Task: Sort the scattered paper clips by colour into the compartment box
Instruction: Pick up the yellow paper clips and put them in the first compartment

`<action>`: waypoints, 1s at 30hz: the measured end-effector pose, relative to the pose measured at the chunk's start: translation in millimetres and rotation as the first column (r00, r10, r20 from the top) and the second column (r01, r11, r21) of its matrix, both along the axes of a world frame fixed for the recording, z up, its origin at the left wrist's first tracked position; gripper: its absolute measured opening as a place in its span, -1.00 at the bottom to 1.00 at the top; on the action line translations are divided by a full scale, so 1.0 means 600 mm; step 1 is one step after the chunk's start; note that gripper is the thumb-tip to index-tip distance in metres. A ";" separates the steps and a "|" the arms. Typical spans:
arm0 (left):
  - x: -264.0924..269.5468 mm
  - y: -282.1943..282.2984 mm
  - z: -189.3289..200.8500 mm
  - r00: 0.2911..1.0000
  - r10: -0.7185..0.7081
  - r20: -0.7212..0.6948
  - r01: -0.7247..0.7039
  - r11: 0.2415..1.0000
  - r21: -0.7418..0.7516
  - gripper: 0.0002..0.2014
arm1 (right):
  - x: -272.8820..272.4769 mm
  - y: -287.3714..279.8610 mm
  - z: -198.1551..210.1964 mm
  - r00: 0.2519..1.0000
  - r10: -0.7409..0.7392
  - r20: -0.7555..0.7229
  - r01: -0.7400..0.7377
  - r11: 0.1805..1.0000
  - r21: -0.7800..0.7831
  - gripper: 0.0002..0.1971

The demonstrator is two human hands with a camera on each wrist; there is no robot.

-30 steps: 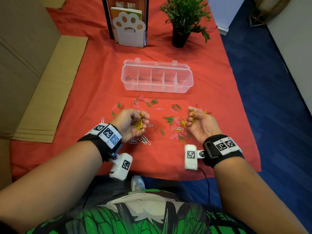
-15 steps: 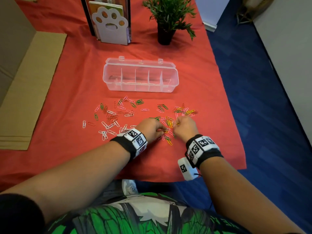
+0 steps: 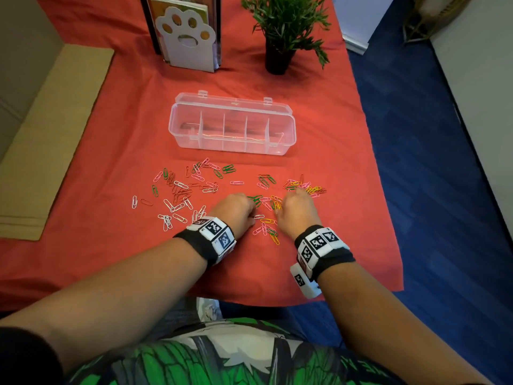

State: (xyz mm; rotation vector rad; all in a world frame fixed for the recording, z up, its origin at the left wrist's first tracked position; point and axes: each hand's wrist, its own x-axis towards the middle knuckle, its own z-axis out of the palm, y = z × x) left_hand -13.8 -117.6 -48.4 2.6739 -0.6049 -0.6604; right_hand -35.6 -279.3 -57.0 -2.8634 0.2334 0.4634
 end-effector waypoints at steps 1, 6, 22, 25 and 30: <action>0.000 0.000 -0.001 1.000 0.013 0.016 -0.013 1.000 0.015 -0.80 | -0.001 0.002 0.001 1.000 0.013 0.012 -0.013 1.000 -0.006 -0.76; 0.010 0.012 -0.005 0.994 0.087 0.066 -0.087 0.996 -0.008 -0.76 | 0.004 -0.003 0.005 1.000 -0.029 -0.004 0.029 0.988 0.151 -0.88; -0.004 -0.030 -0.004 0.995 0.026 -0.092 -0.041 0.985 -0.170 -0.87 | -0.016 -0.038 0.060 0.744 -0.346 -0.572 0.572 -0.114 0.812 -0.83; 0.002 -0.018 0.022 0.761 0.292 -0.579 -0.561 0.744 -0.363 -0.89 | -0.016 -0.032 0.070 0.751 -0.247 -0.613 0.570 -0.226 0.790 -0.93; 0.012 0.033 0.073 0.327 0.035 -0.944 -0.917 0.252 -0.309 -0.87 | -0.001 -0.003 0.072 0.685 -0.190 -0.703 0.656 -0.259 0.709 -0.75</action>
